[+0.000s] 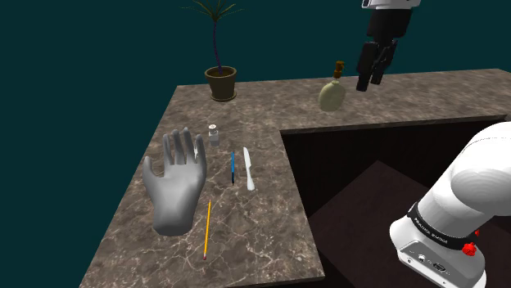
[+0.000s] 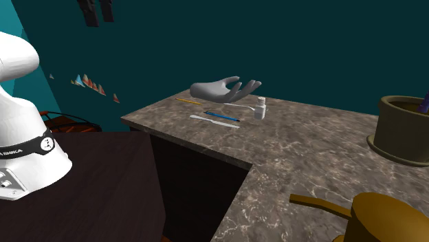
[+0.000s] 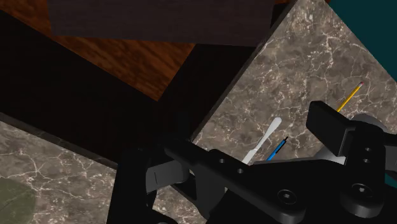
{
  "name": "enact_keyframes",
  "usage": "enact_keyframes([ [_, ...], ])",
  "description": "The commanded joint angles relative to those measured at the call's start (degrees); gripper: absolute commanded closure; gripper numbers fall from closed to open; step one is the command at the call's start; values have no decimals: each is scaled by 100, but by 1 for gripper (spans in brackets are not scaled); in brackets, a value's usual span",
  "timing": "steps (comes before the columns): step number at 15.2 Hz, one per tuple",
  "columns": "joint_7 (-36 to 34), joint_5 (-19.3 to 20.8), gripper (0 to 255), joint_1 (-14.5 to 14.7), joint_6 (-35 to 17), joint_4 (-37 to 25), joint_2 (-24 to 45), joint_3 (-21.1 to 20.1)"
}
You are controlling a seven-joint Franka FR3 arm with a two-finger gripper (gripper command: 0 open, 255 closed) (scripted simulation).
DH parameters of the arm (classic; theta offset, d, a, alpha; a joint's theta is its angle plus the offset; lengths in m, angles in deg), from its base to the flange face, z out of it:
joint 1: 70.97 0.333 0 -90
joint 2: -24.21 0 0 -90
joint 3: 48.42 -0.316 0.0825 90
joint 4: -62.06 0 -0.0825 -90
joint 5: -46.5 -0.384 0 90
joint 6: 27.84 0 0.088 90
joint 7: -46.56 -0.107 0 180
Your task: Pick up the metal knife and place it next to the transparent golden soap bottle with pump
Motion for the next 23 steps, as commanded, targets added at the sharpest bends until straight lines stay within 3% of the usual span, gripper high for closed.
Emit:
enact_keyframes([
  [1, 0, 0, 0, 0, 0, 0, 0, 0],
  [7, -981, -420, 0, 27, -1135, 437, 531, -719],
  [14, -2122, -689, 0, -9, -2511, 502, 1657, -1534],
  [19, -3019, -586, 0, -134, -3436, 259, 2724, -2069],
  [23, -3857, -224, 0, -265, -4077, -97, 3689, -2420],
])
